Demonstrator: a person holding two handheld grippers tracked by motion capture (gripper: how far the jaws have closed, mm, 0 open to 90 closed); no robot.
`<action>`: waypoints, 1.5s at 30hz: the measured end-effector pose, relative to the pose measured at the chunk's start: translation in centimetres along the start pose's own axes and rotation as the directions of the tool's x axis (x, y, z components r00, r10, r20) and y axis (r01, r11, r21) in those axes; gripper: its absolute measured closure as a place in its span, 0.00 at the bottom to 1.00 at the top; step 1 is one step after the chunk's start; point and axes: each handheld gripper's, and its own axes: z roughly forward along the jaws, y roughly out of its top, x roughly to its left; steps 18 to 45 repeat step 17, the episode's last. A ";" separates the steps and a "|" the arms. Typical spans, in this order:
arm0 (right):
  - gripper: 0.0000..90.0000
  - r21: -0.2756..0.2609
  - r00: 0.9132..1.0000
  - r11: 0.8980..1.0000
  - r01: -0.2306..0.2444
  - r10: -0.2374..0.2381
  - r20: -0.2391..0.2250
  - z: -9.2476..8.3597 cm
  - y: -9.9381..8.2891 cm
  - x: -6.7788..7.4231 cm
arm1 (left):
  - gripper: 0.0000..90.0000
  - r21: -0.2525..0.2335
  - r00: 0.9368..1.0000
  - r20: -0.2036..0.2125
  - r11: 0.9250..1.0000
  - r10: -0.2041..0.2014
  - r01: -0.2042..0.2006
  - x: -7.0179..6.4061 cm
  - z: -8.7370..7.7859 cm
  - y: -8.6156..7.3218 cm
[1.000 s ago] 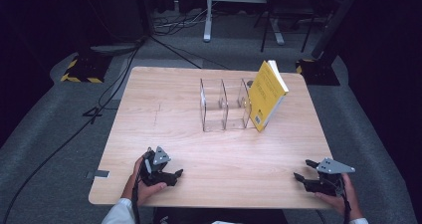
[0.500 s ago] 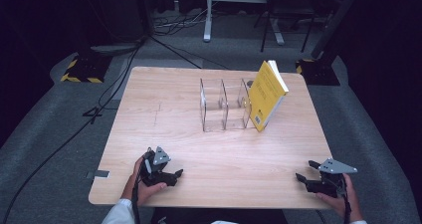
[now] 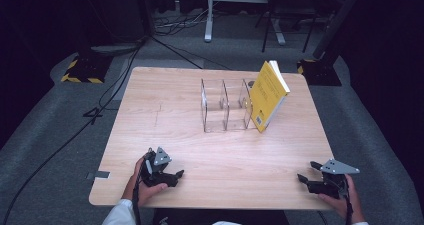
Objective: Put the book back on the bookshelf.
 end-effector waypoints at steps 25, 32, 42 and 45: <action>0.29 0.005 1.000 1.000 -0.012 0.012 -0.020 0.1 0.0 -0.3 | 0.17 -0.002 1.000 -0.006 1.000 0.005 -0.005 0.1 0.1 0.1; 0.29 0.005 1.000 1.000 -0.012 0.012 -0.020 0.1 0.0 -0.3 | 0.17 -0.002 1.000 -0.006 1.000 0.005 -0.005 0.1 0.1 0.1; 0.29 0.005 1.000 1.000 -0.012 0.012 -0.020 0.1 0.0 -0.3 | 0.17 -0.002 1.000 -0.006 1.000 0.005 -0.005 0.1 0.1 0.1; 0.29 0.005 1.000 1.000 -0.012 0.012 -0.020 0.1 0.0 -0.3 | 0.17 -0.002 1.000 -0.006 1.000 0.005 -0.005 0.1 0.1 0.1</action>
